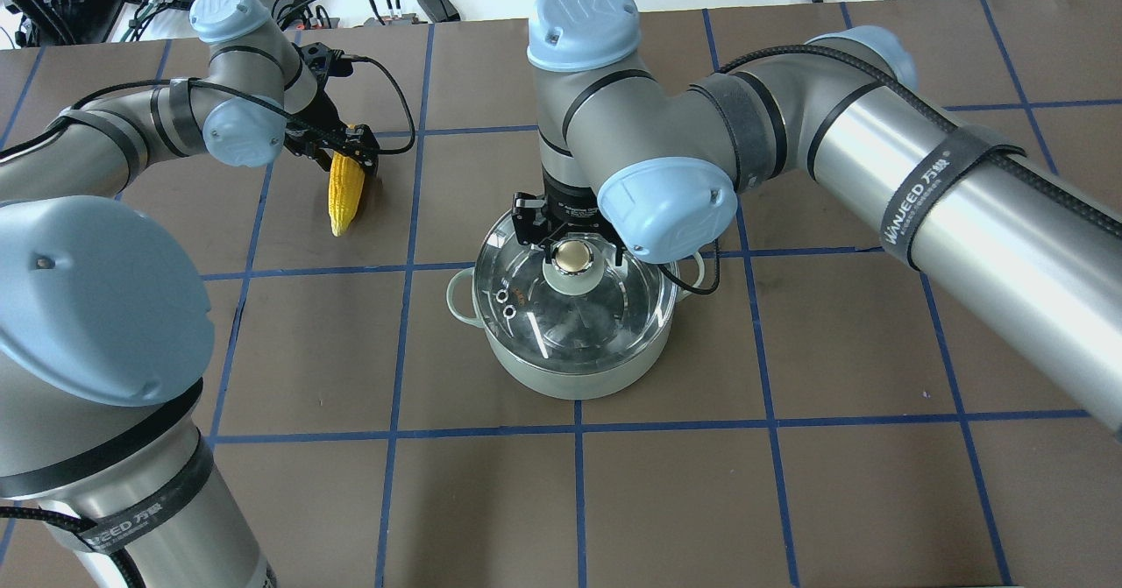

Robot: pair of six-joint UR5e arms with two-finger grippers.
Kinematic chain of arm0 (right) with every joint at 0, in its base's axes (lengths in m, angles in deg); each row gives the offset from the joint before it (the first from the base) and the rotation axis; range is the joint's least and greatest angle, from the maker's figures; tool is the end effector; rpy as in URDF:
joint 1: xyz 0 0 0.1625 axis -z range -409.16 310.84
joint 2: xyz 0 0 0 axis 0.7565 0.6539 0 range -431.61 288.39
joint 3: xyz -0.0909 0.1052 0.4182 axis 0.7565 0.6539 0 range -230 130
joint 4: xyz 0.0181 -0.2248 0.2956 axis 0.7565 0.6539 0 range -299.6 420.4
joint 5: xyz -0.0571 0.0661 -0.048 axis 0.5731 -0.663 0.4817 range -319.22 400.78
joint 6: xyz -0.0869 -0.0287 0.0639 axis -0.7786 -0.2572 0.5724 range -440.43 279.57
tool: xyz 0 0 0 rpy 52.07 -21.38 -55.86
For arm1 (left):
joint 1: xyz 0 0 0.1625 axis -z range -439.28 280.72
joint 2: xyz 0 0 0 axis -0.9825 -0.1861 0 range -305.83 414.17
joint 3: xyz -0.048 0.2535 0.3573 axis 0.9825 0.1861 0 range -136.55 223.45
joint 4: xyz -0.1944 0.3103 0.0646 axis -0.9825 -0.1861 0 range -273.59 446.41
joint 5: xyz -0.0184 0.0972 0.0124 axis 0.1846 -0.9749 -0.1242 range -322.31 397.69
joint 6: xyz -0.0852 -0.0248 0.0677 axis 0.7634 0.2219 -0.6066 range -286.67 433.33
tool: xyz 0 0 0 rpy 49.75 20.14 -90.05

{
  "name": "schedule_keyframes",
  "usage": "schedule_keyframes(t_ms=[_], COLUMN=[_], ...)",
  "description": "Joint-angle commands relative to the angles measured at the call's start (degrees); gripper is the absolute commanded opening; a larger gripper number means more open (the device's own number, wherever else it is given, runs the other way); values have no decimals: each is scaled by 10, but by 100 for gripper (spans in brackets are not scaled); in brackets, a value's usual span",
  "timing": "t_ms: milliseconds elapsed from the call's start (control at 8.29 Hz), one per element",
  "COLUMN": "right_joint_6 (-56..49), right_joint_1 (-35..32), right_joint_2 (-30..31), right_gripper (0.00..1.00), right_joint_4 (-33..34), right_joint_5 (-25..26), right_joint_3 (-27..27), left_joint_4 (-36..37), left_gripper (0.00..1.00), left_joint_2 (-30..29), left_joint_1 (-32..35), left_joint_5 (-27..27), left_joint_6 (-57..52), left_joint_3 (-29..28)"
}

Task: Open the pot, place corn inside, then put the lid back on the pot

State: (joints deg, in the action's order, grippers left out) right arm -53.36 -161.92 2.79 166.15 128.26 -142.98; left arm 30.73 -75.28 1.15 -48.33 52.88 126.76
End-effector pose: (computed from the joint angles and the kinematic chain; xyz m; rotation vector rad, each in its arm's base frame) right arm 0.3369 -0.4459 0.3601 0.1189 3.1188 0.0990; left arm -0.0268 -0.6886 0.2063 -0.2931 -3.0668 0.0681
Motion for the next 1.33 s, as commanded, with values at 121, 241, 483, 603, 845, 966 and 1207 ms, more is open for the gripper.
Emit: schedule_keyframes(t_ms=[121,241,483,603,845,966,1207], right_joint_6=[-3,-7,-7,-8,-8,-15,-54], right_joint_1=[0,0,0,0,1,2,26], right_joint_2=[0,0,0,1,17,34,75], right_gripper=[57,46,32,31,30,30,30], right_joint_4=[3,3,2,2,-2,-10,-36], right_joint_5=[-23,-24,-24,-23,-15,-12,3], right_joint_3=[1,2,2,3,15,24,28], left_joint_4=[-4,-7,-46,-76,-100,-116,-151], left_gripper=[0,0,0,0,0,0,0], left_joint_2=[3,12,49,74,106,124,156], left_joint_1=[0,0,1,3,23,39,77], left_joint_5=[-20,-47,-76,-76,-72,-72,-71], left_joint_6=[21,44,71,90,149,171,238], left_joint_3=[-3,-3,-3,-4,-5,-3,-4])
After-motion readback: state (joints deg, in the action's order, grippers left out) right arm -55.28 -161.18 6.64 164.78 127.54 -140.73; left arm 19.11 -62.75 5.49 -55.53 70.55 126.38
